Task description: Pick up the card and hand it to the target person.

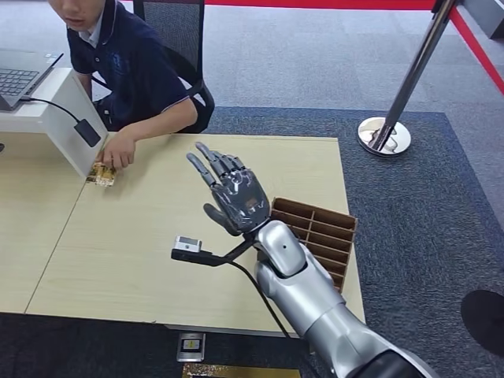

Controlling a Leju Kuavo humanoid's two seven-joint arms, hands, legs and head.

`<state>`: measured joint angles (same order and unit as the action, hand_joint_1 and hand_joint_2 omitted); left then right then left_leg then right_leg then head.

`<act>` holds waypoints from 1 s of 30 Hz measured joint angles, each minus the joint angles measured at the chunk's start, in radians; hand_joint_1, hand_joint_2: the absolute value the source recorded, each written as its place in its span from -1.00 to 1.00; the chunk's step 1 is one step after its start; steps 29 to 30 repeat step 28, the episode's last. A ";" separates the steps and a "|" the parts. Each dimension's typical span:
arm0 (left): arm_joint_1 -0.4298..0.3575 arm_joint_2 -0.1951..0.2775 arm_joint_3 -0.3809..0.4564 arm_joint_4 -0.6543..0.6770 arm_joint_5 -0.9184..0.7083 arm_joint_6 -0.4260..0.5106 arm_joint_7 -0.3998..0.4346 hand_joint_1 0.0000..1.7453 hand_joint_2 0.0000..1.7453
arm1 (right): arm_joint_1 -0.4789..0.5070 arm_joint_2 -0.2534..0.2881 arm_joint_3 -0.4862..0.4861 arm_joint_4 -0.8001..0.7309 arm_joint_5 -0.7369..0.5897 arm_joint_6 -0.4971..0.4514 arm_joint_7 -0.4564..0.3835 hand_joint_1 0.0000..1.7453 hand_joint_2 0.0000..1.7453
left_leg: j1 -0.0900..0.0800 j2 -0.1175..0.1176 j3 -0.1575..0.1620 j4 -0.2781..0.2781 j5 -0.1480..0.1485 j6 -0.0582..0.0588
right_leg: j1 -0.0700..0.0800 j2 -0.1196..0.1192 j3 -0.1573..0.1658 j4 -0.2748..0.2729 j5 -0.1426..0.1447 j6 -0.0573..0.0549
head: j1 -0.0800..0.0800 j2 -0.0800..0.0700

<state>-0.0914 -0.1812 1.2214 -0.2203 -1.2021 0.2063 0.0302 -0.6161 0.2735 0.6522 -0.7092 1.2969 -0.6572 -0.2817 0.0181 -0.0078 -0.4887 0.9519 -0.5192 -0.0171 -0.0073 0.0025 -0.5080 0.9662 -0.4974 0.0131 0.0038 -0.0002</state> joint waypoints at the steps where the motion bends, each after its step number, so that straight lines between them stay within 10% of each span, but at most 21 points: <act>1: 0.001 0.000 0.000 0.000 0.004 0.003 0.000 -1.00 -1.00 | 0.023 -0.014 -0.009 -0.041 -0.001 0.001 0.003 -1.00 1.00 | 0.000 0.000 0.000 0.000 0.000 0.000 | 0.000 0.000 0.000 0.000 0.000 0.000 | 0.000 0.000; 15: 0.009 -0.007 0.023 0.001 0.039 0.041 -0.006 -1.00 -1.00 | 0.560 -0.205 -0.251 -0.808 -0.076 -0.041 0.035 -1.00 1.00 | 0.000 -0.001 -0.001 0.000 -0.003 -0.001 | 0.000 0.000 0.000 -0.002 -0.001 0.000 | 0.000 0.000; 23: 0.009 -0.017 0.036 0.001 0.051 0.060 0.008 -1.00 -1.00 | 0.869 -0.113 -0.577 -1.135 -0.302 -0.040 -0.109 -1.00 1.00 | 0.000 0.000 0.000 0.000 -0.004 -0.001 | 0.000 0.000 0.000 -0.002 -0.003 -0.001 | 0.000 0.000; 30: 0.008 -0.022 0.044 0.001 0.052 0.066 0.012 -1.00 -1.00 | 0.929 -0.033 -0.781 -1.149 -0.412 0.042 -0.184 -1.00 1.00 | 0.000 0.000 0.001 0.000 -0.004 -0.001 | 0.000 0.000 0.001 -0.002 -0.003 -0.001 | 0.000 0.000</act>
